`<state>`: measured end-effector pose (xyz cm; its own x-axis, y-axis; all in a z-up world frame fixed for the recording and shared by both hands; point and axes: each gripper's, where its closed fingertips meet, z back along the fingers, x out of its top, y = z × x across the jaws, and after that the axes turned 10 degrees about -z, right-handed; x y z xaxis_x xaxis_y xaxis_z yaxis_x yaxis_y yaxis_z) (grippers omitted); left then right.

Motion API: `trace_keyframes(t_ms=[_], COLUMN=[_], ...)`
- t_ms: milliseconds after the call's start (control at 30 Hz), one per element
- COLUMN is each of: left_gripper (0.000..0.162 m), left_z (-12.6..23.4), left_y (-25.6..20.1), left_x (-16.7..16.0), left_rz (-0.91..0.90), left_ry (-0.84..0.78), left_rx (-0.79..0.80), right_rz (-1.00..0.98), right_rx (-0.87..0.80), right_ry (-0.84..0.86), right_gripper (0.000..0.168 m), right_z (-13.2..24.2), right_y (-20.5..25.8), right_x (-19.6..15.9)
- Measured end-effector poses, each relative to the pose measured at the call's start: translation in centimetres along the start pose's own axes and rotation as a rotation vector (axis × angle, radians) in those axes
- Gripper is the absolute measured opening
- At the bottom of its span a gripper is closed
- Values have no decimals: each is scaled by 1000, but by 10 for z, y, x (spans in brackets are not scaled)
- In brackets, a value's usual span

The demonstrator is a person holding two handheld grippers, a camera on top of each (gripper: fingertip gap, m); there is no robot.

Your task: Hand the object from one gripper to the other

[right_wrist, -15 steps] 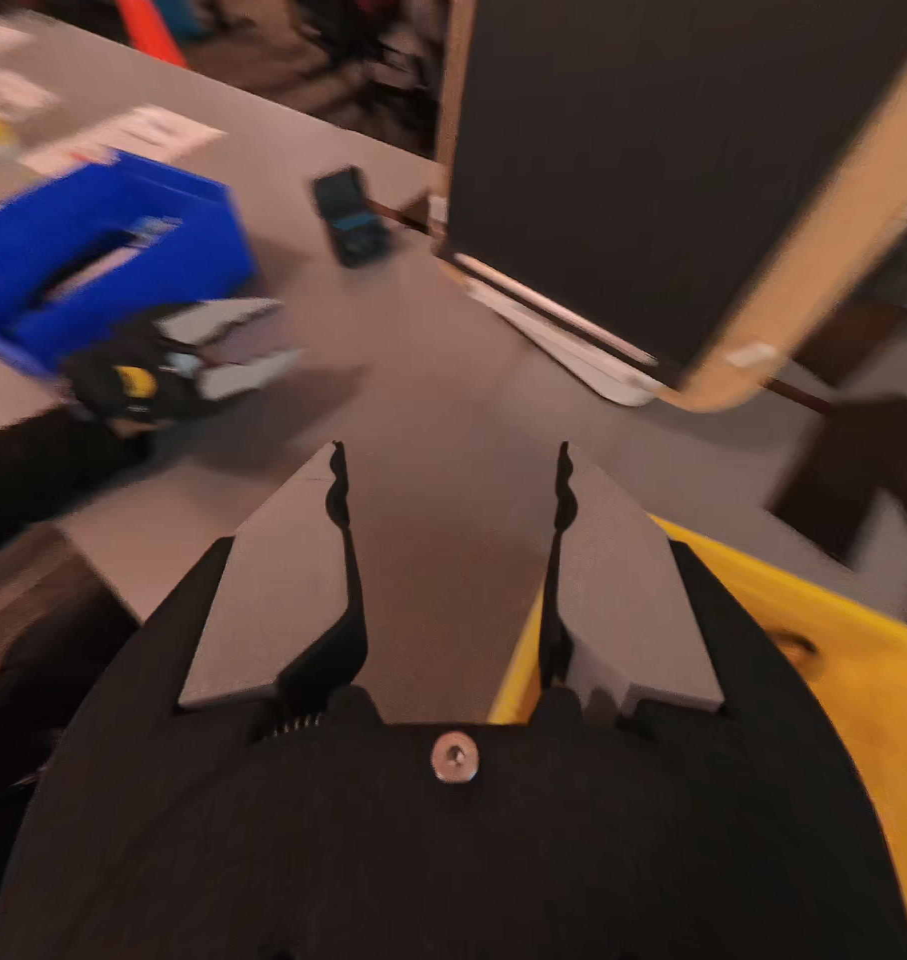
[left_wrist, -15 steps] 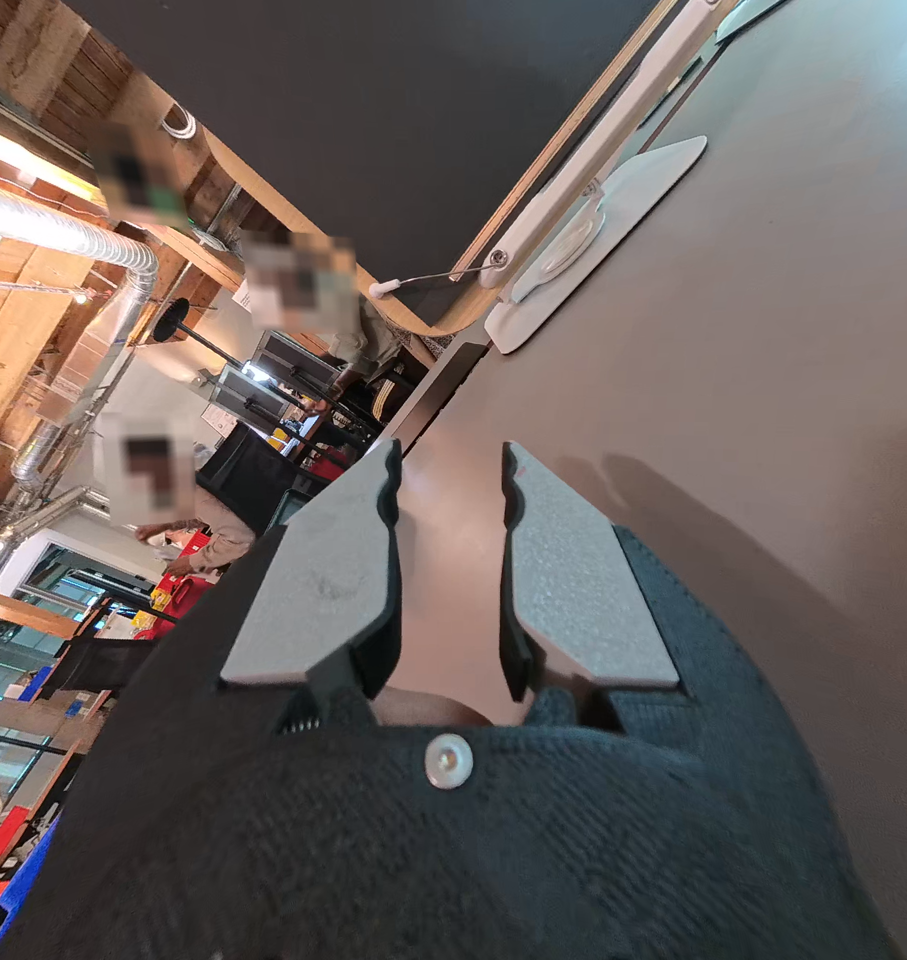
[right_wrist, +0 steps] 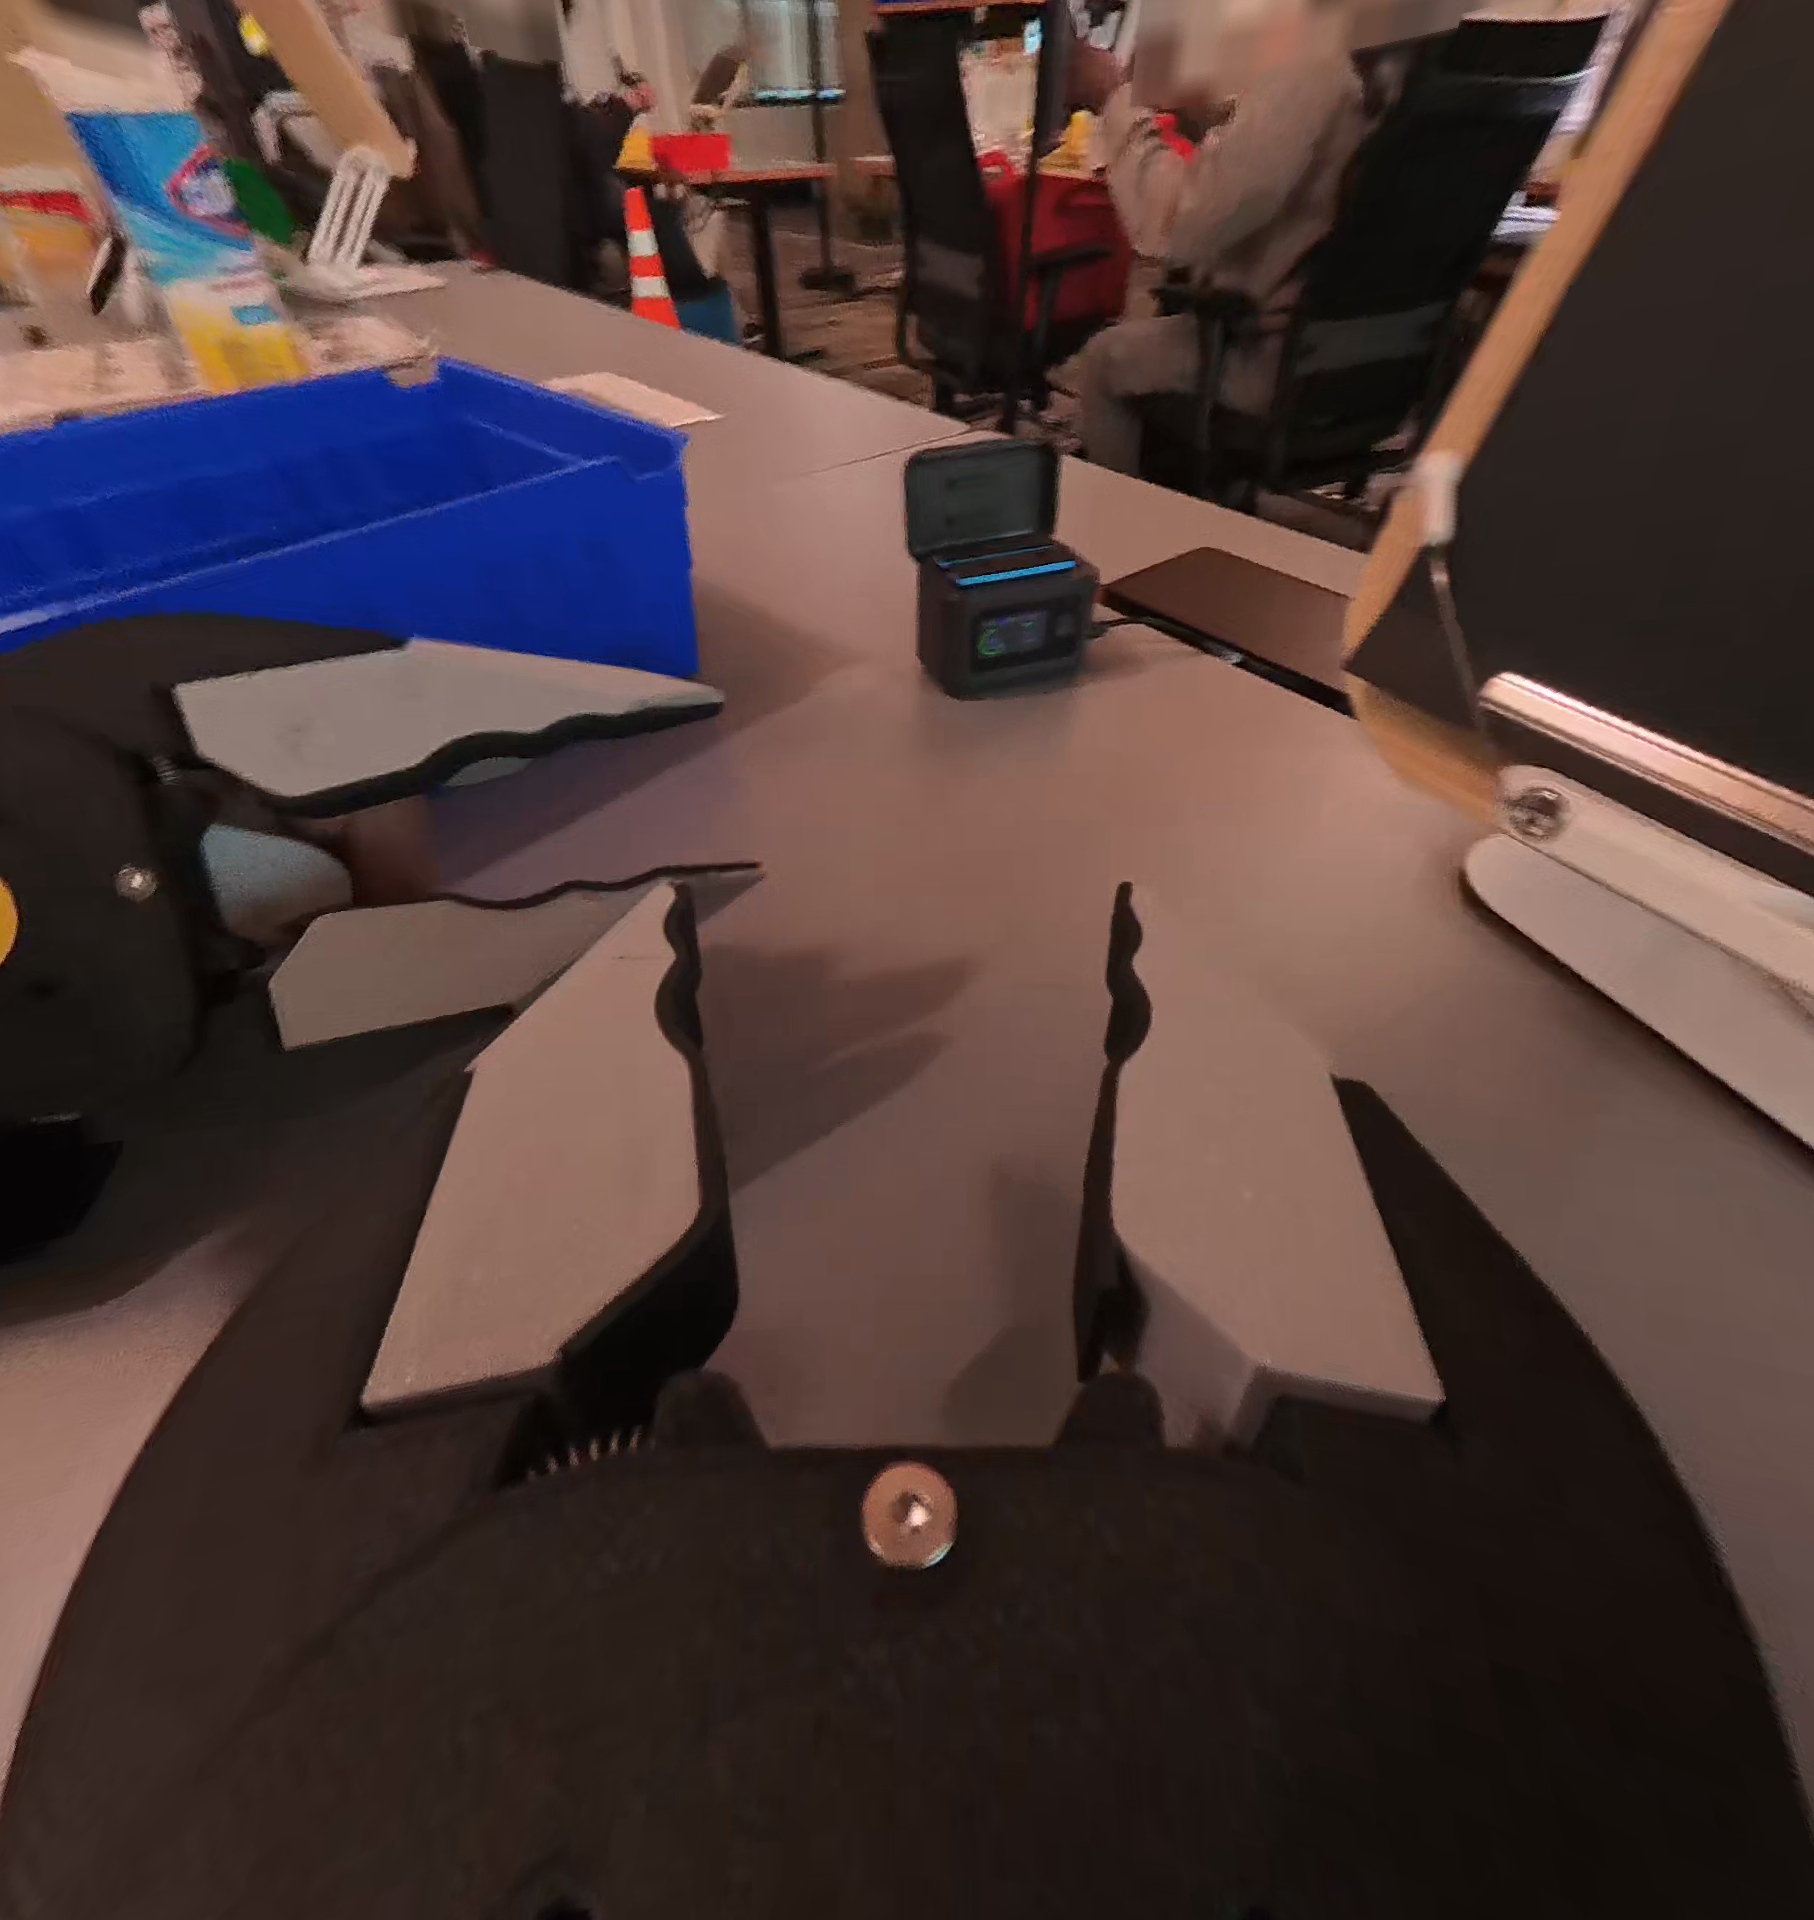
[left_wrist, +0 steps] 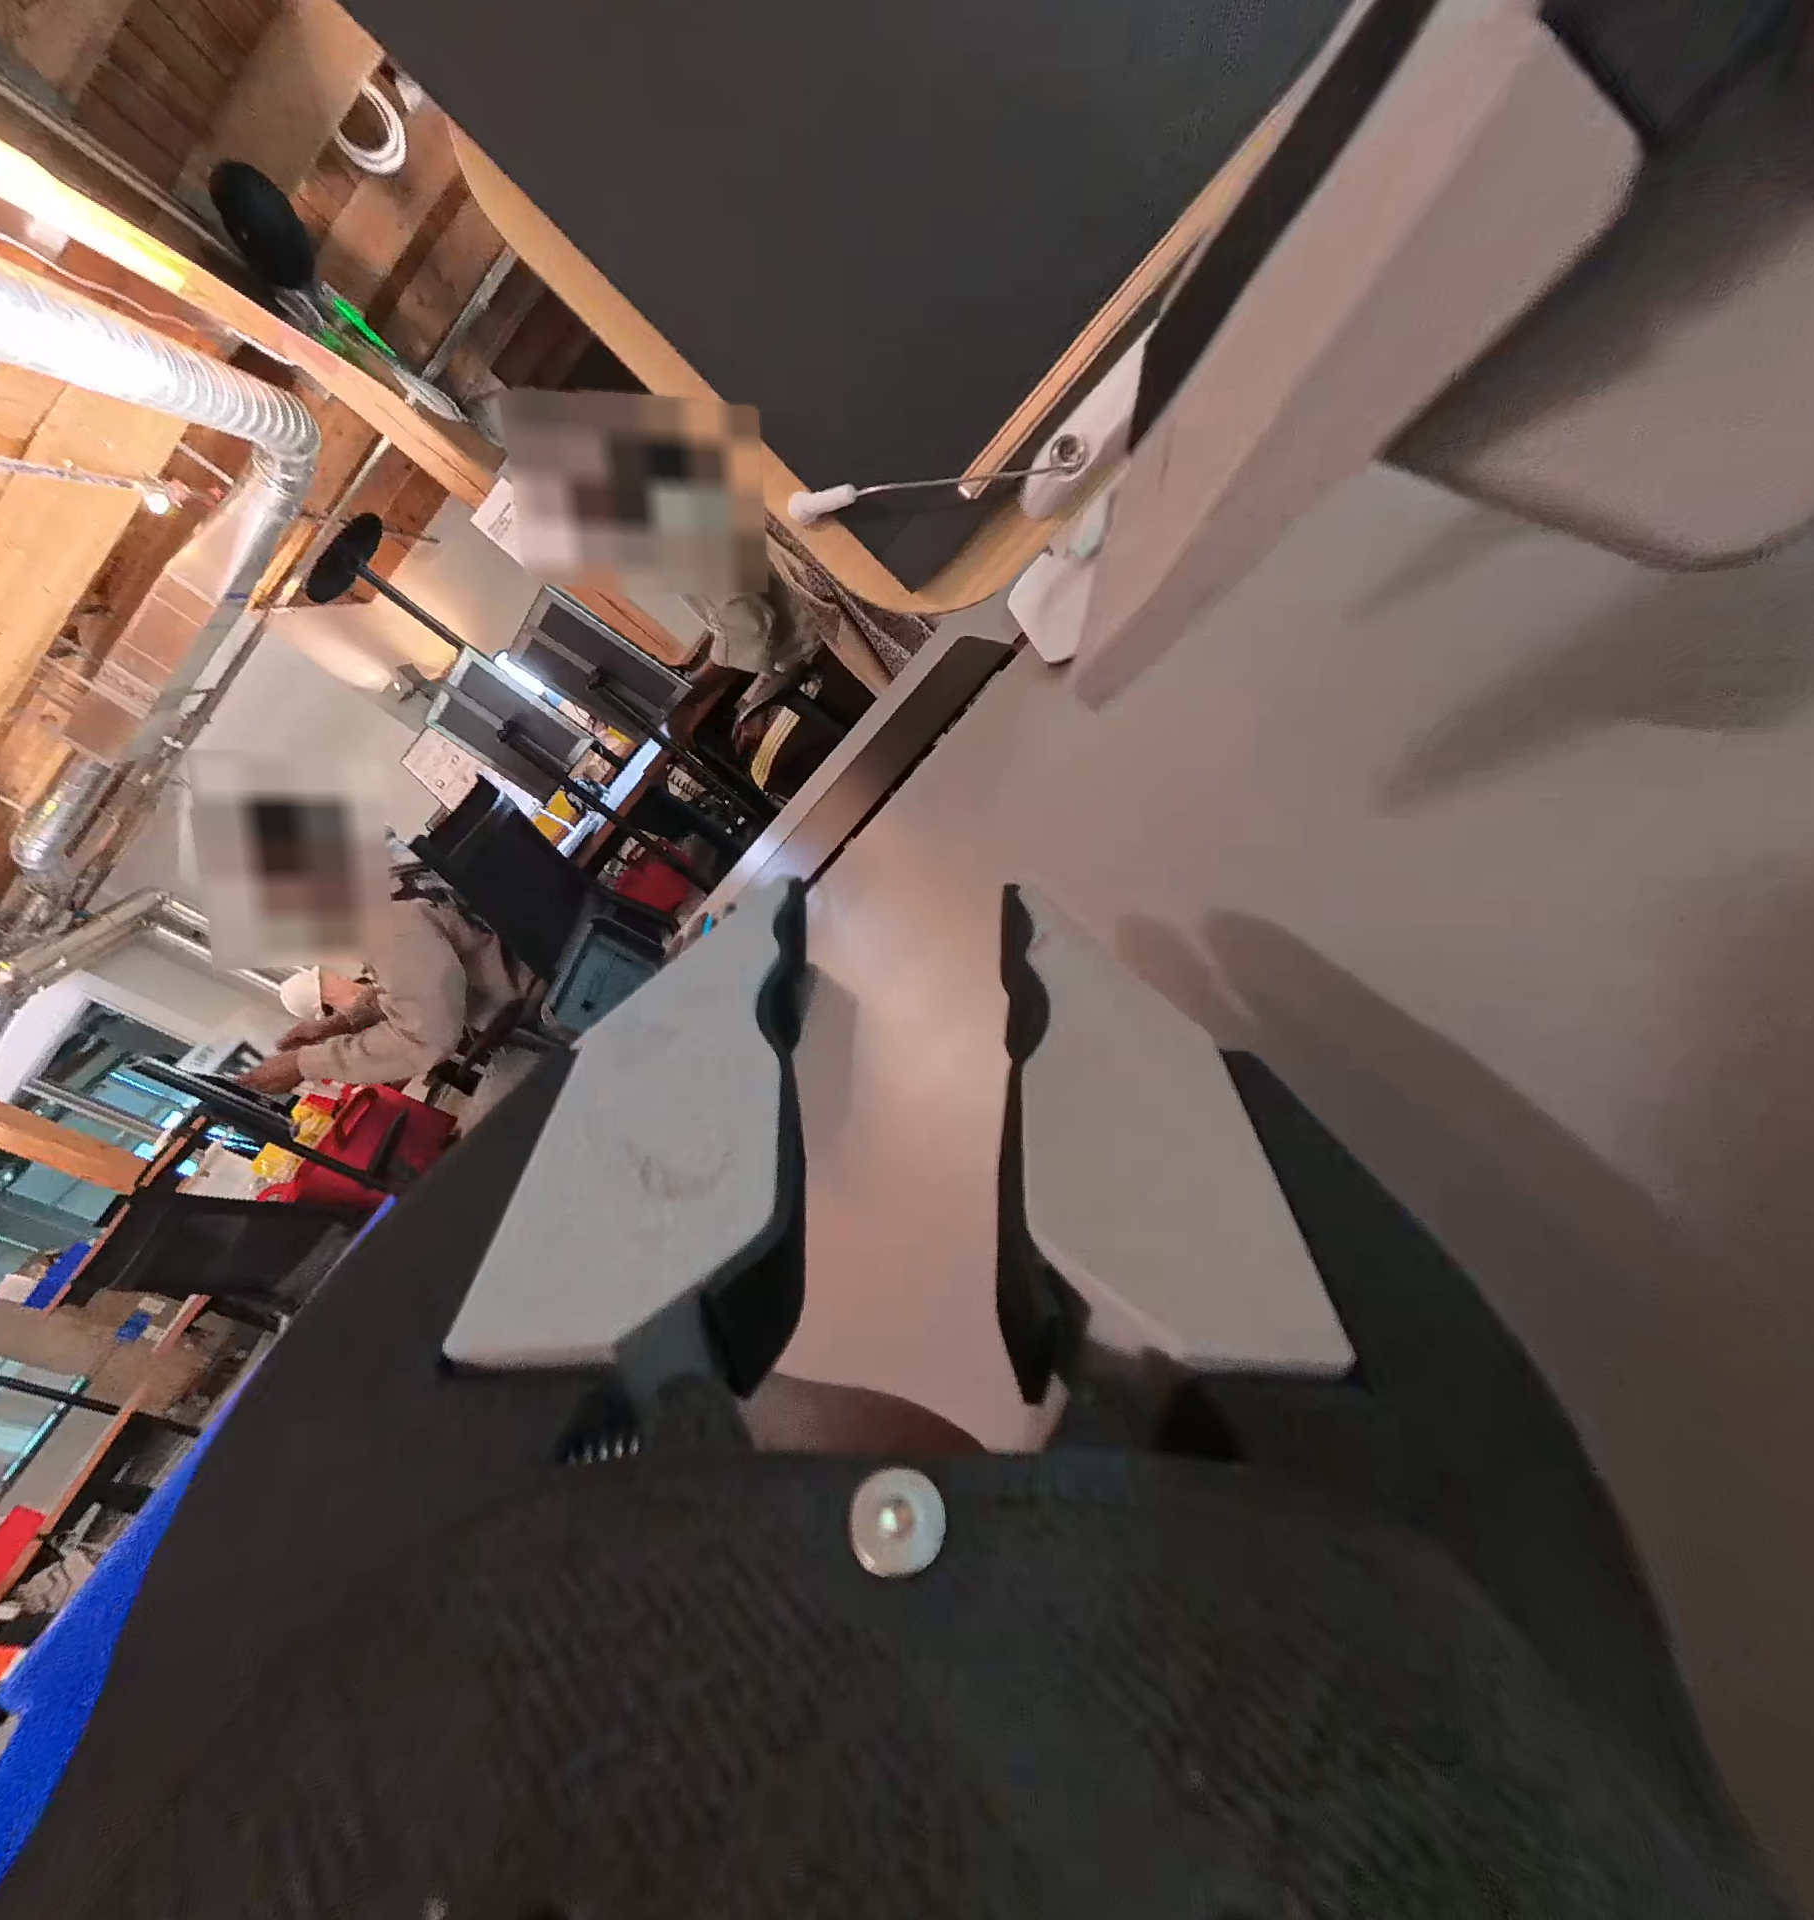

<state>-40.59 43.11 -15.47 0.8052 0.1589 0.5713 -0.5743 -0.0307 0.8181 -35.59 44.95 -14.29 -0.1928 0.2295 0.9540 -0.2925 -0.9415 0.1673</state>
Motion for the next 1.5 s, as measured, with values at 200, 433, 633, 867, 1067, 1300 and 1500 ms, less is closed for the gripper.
trace_keyframes(t_ms=[200, 433, 633, 867, 1067, 1300, 1500], left_gripper=[36, 35, 36, 36, 36, 36, 44], left_z=[-4, -6, -7, -7, -6, -4, -2], left_y=[-2, -3, -6, -3, -3, -1, 3], left_x=[-9, -12, -10, -10, -8, -9, -9], left_rz=[11, 15, 21, 54, 62, 89, 147], left_ry=[28, 44, 48, 45, 35, 33, 31], left_rx=[-18, -13, -12, -18, -18, -13, -17], right_rz=[62, -60, -94, -107, -126, -121, -115], right_rx=[5, 72, 86, 97, 97, 81, 80], right_ry=[101, 99, 111, 140, 119, 100, 102], right_gripper=[71, 71, 70, 70, 70, 74, 74], right_z=[-8, -5, -7, -9, -8, -7, -5], right_y=[1, -6, -7, -7, -9, -10, -7], right_x=[-30, -30, -33, -37, -34, -32, -33])
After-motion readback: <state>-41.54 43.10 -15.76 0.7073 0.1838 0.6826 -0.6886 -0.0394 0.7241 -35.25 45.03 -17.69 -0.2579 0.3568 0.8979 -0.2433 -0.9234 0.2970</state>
